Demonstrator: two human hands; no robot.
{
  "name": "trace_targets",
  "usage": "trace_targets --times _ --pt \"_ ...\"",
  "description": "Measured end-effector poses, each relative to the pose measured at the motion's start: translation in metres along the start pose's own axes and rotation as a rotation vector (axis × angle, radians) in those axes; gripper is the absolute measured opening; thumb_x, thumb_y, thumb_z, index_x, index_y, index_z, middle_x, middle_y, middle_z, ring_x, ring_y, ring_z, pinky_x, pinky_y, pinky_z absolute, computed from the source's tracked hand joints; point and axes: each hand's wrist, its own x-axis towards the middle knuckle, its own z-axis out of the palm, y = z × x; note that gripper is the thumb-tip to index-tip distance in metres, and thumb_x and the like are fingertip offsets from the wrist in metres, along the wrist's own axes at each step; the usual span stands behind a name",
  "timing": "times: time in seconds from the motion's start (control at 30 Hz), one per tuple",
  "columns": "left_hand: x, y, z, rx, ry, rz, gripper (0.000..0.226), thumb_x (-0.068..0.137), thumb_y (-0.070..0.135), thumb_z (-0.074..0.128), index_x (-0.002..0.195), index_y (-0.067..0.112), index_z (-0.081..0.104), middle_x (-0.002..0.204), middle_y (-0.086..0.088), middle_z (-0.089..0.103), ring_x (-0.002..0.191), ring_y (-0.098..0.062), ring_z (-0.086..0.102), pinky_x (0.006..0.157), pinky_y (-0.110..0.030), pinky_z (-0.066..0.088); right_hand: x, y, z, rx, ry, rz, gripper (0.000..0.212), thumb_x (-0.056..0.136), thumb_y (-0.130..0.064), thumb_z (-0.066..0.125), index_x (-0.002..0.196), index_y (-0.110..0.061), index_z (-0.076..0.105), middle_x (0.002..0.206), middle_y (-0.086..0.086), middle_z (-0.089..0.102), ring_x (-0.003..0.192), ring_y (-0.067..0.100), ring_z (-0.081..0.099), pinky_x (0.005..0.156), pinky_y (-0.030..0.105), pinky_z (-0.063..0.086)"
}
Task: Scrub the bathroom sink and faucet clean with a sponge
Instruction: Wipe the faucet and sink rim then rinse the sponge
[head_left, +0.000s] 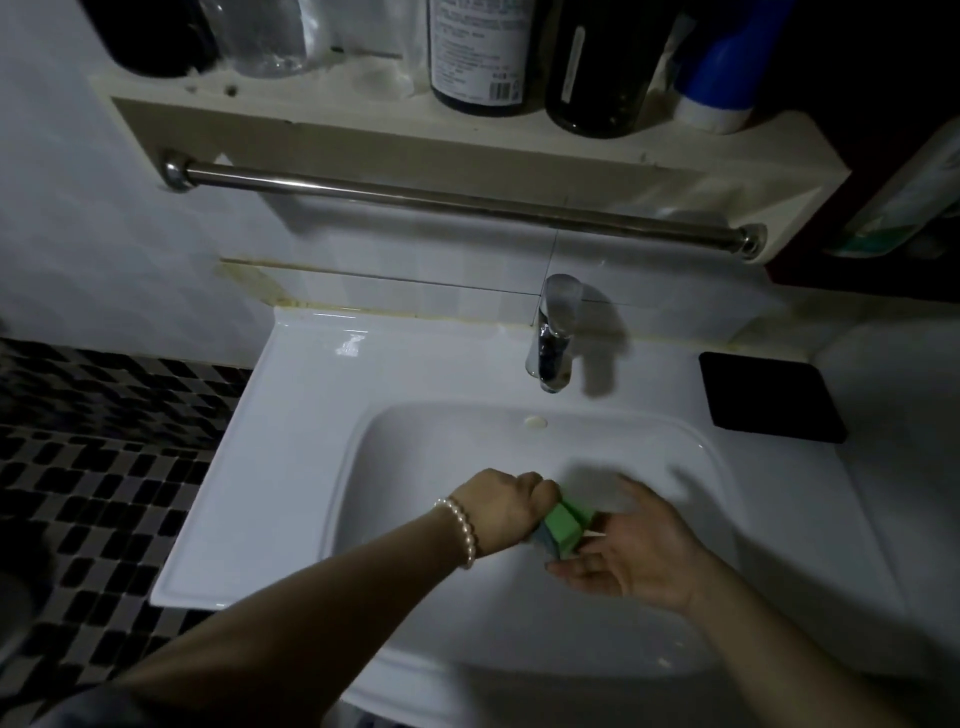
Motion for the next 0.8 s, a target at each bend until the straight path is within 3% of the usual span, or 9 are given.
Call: trace_targets --times 0.07,0.13,0.2,0.27,0.37,0.43,0.53,0.67,0.8 --pt "0.005 0.002 0.001 0.062 0.052 0.080 0.026 0.065 0.010 0.078 0.089 0.005 0.069 0.066 -0.003 0.062 0.045 -0.019 0.057 0.036 -0.024 0.046 0.003 -0.004 -0.001 -0.129 -0.129 0.129 0.094 0.073 -0.075 0.041 0.127 0.000 0.056 0.133 0.029 0.050 0.115 0.049 0.053 0.086 0.055 0.051" --pt "0.013 0.003 0.001 0.126 0.045 0.108 0.018 0.070 0.013 0.073 0.087 0.009 0.069 0.065 0.000 0.061 0.047 -0.017 0.057 0.039 -0.023 0.046 0.008 -0.008 0.010 -0.283 -0.190 0.194 0.085 0.079 -0.068 0.038 0.131 -0.003 0.053 0.130 0.023 0.055 0.116 0.042 0.055 0.089 0.050 0.051" --pt "0.021 -0.002 0.001 0.186 -0.042 0.095 0.019 0.073 0.016 0.065 0.090 0.009 0.067 0.069 -0.001 0.063 0.053 -0.018 0.060 0.044 -0.023 0.047 0.011 -0.015 0.025 -0.448 -0.090 0.225 0.049 0.083 -0.044 0.056 0.116 -0.008 0.061 0.101 0.011 0.069 0.089 0.024 0.068 0.071 0.032 0.055" --pt "0.027 -0.007 0.000 0.246 -0.133 0.110 0.019 0.074 0.019 0.064 0.090 0.007 0.065 0.073 -0.004 0.065 0.060 -0.022 0.062 0.049 -0.024 0.047 0.016 -0.020 0.038 -0.694 0.082 0.270 0.011 0.078 -0.028 0.070 0.081 -0.018 0.068 0.061 -0.004 0.058 0.050 0.008 0.053 0.045 0.019 0.040" --pt "0.042 -0.009 0.000 0.175 -0.393 -0.018 0.021 0.087 0.021 0.051 0.100 0.006 0.060 0.091 -0.010 0.068 0.083 -0.032 0.064 0.061 -0.030 0.040 0.027 -0.023 0.049 -1.192 0.327 0.280 0.029 0.070 -0.032 0.079 0.064 -0.024 0.052 0.051 -0.005 0.039 0.043 0.010 0.034 0.044 0.020 0.027" --pt "0.053 -0.010 0.003 0.138 -0.530 -0.172 0.023 0.084 0.031 0.056 0.097 0.013 0.063 0.092 -0.007 0.069 0.085 -0.029 0.065 0.062 -0.029 0.039 0.035 -0.023 0.055 -1.592 0.555 0.102 0.023 0.068 -0.034 0.078 0.073 -0.021 0.060 0.064 -0.003 0.054 0.055 0.015 0.050 0.051 0.022 0.036" --pt "0.068 -0.011 0.005 -0.027 -0.628 -0.372 0.014 0.079 0.027 0.058 0.083 0.014 0.063 0.082 -0.008 0.067 0.081 -0.026 0.064 0.060 -0.026 0.043 0.042 -0.023 0.054 -1.990 0.834 -0.178 0.018 0.076 -0.025 0.062 0.065 -0.018 0.051 0.082 0.001 0.066 0.070 0.020 0.059 0.057 0.024 0.039" --pt "0.070 -0.021 -0.004 -0.506 -0.793 -0.686 0.028 0.073 0.009 0.050 0.045 0.011 0.046 0.042 -0.004 0.048 0.037 -0.017 0.048 0.035 -0.009 0.030 0.047 -0.033 0.039 -2.246 0.823 -0.503 0.016 0.081 -0.031 0.057 0.083 -0.017 0.066 0.090 0.005 0.070 0.083 0.027 0.065 0.062 0.026 0.036" --pt "0.062 -0.027 -0.007 -1.069 -0.831 -0.933 0.030 0.064 0.000 0.050 0.050 0.017 0.029 0.051 -0.003 0.029 0.045 -0.015 0.023 0.050 -0.022 0.016 0.049 -0.043 0.033 -2.327 0.736 -0.745 0.017 0.078 -0.028 0.064 0.084 -0.012 0.066 0.083 0.008 0.070 0.076 0.032 0.063 0.061 0.028 0.033"
